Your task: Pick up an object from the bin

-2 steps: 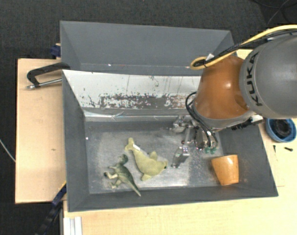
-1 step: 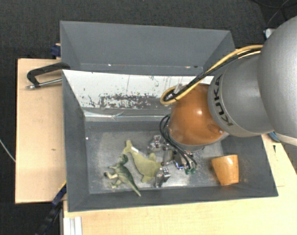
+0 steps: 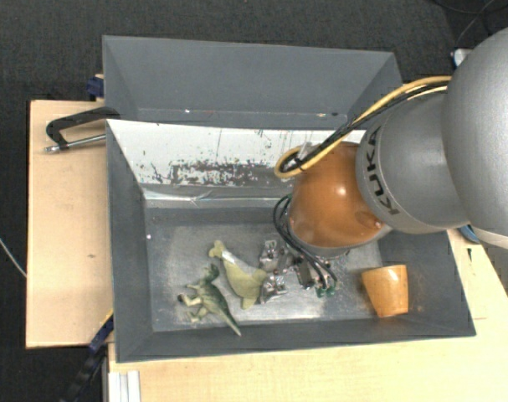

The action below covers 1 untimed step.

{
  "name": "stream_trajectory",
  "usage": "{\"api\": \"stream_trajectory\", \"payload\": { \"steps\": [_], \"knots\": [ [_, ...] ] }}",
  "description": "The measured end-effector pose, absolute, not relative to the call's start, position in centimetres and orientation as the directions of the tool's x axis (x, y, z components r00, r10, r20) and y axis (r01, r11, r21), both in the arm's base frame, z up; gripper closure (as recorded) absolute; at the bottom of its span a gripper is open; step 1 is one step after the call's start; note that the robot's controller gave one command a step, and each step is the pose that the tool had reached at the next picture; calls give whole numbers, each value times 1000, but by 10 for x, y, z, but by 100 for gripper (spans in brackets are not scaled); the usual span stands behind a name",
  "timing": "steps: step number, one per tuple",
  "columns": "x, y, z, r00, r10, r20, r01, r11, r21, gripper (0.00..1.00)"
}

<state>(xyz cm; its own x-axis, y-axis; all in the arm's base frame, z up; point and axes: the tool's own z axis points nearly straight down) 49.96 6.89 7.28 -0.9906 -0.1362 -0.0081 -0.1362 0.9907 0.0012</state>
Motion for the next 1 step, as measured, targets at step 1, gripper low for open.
{"api": "stream_trajectory", "payload": {
  "steps": [1],
  "knots": [
    [532, 53, 230, -899, -437, -13, -437, 899, -4, 100]
  ]
}}
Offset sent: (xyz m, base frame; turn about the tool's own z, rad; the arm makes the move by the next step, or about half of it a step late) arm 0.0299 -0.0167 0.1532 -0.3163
